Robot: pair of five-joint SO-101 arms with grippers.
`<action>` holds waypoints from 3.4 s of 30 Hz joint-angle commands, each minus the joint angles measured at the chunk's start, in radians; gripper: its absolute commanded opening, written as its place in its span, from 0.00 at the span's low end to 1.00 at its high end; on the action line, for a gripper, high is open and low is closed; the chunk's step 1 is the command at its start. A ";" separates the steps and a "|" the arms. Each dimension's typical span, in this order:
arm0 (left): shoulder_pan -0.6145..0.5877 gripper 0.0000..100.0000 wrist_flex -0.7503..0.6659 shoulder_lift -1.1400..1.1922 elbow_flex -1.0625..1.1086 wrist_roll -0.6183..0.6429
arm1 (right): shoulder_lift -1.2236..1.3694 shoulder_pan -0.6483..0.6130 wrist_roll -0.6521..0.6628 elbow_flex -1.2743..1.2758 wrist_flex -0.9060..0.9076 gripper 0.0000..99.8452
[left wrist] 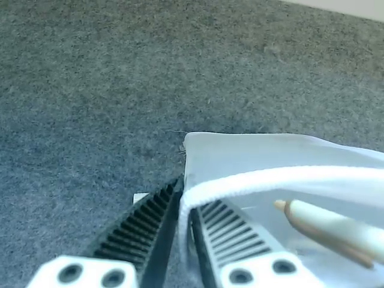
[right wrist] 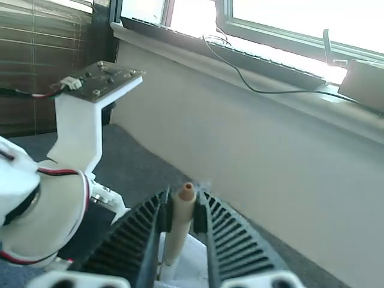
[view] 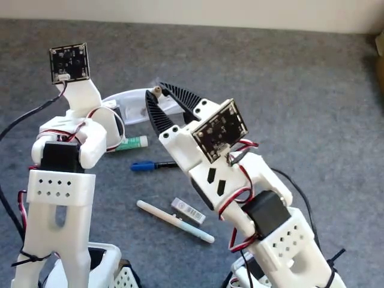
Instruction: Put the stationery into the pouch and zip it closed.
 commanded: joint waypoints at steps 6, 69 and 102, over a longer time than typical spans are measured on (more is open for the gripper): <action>0.018 0.01 -0.012 0.021 0.033 0.014 | -0.008 -0.007 0.012 0.062 -0.116 0.00; 0.015 0.01 -0.012 0.018 0.038 0.012 | 0.047 -0.008 0.005 -0.058 0.200 0.09; 0.012 0.01 -0.011 0.016 0.038 0.014 | 0.045 -0.162 0.003 -0.084 0.763 0.09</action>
